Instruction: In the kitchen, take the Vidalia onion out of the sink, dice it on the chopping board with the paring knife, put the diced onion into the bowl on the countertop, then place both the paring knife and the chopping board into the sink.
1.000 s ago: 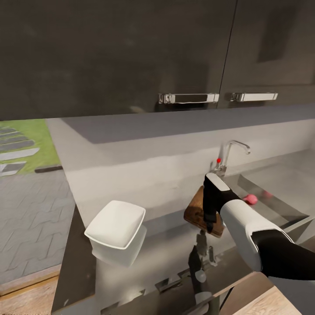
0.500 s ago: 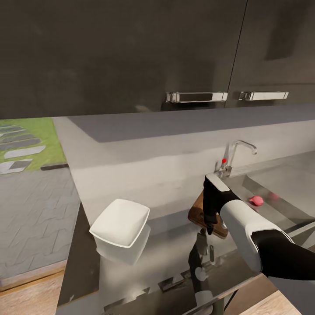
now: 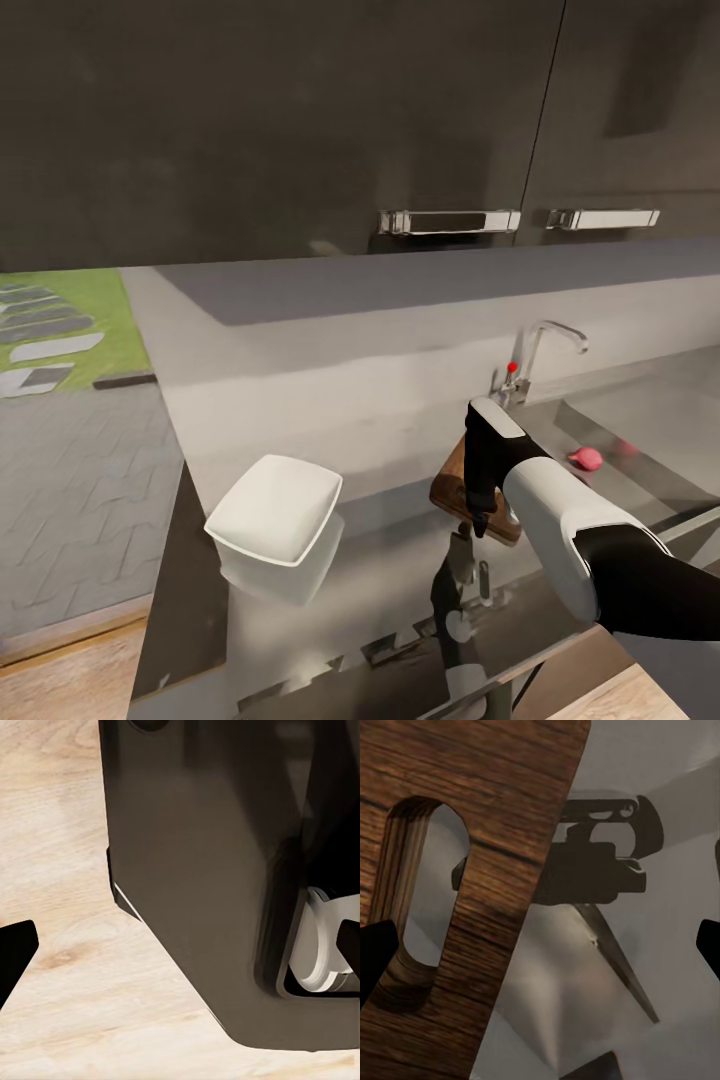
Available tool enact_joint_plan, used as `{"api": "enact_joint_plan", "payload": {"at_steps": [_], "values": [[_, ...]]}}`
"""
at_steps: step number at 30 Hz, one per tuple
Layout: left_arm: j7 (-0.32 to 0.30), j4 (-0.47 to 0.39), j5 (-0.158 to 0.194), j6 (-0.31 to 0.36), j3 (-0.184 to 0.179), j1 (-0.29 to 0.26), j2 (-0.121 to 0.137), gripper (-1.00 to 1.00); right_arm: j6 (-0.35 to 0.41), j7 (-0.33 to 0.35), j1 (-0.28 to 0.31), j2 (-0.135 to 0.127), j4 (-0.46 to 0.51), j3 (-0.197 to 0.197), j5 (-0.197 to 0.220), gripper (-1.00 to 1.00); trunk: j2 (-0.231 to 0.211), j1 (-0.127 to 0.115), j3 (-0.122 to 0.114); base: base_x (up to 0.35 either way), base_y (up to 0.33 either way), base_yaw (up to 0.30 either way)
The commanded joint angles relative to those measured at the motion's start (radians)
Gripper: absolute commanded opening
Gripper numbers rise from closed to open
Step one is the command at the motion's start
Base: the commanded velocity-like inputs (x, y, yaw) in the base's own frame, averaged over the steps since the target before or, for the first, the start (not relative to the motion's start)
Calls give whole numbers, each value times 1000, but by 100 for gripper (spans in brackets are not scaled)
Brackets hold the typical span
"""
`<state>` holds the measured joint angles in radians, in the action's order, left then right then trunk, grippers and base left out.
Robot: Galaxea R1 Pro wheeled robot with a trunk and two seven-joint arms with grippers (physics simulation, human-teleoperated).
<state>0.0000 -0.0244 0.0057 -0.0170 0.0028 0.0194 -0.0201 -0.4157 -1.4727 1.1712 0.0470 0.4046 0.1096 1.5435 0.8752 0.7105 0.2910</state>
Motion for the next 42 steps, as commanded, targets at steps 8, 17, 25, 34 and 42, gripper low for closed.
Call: {"api": "enact_joint_plan", "payload": {"at_steps": [8, 17, 25, 34, 42], "values": [[0, -2, 1, -1, 0, 1, 0, 100, -6, -3, 1, -1, -1, 8, 7, 100, 1, 0, 4, 0, 0, 81], [0, -2, 1, -1, 0, 1, 0, 100, -5, 1, 1, -1, -1, 8, 8, 100, 1, 0, 6, 0, 0, 32], [0, -2, 1, -1, 0, 1, 0, 100, -5, 3, 0, -2, -1, 8, 8, 100, 1, 0, 6, 0, 0, 2], [0, -2, 1, -1, 0, 1, 0, 100, -3, 5, -2, -11, -1, 8, 9, 100, 1, 0, 8, 0, 0, 11], [0, -2, 1, -1, 0, 1, 0, 100, -3, 6, -2, -13, -1, 8, 9, 100, 1, 0, 11, 0, 0, 37]]}}
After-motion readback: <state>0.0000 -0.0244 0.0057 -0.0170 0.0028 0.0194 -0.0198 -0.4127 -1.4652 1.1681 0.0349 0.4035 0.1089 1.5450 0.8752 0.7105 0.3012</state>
